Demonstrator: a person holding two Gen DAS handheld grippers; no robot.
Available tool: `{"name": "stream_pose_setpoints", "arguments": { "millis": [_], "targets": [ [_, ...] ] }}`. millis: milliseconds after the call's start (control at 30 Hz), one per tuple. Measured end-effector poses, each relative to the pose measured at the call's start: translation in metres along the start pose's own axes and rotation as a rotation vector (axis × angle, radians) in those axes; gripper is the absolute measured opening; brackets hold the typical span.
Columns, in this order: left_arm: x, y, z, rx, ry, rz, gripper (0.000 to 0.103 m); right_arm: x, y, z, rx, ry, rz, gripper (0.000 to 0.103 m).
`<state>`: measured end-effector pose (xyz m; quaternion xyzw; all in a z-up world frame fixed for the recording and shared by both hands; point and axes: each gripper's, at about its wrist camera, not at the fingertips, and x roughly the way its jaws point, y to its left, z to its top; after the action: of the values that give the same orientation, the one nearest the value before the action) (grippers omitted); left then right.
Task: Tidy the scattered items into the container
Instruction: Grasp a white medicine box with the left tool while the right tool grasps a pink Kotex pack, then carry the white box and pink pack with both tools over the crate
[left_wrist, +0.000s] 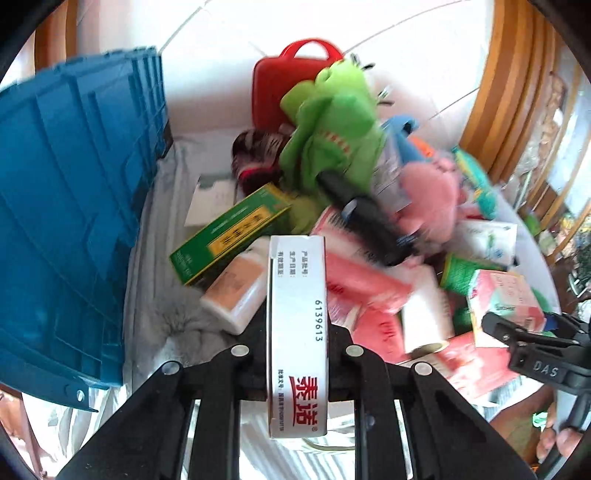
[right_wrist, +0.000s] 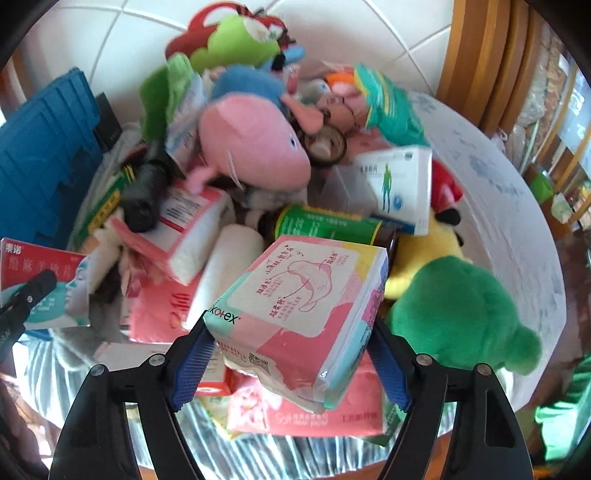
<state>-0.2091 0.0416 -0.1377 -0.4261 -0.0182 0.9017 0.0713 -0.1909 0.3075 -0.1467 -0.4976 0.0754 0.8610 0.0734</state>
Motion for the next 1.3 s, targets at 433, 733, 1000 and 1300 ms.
{"name": "stream_pose_setpoints", "arguments": {
  "millis": [433, 733, 1000, 1300],
  "targets": [
    [-0.062, -0.022, 0.019, 0.027, -0.140, -0.011, 0.018, -0.075, 0.035, 0.023, -0.108, -0.172, 0.098, 0.079],
    [-0.114, -0.016, 0.039, 0.005, -0.262, 0.086, 0.018, -0.108, 0.070, 0.046, -0.251, -0.273, 0.189, 0.079],
    [-0.173, 0.019, 0.068, -0.014, -0.388, 0.149, 0.018, -0.145, 0.122, 0.070, -0.345, -0.366, 0.250, 0.079],
    [-0.230, 0.130, 0.112, -0.024, -0.459, 0.173, 0.018, -0.194, 0.242, 0.097, -0.421, -0.471, 0.317, 0.079]
  ]
}}
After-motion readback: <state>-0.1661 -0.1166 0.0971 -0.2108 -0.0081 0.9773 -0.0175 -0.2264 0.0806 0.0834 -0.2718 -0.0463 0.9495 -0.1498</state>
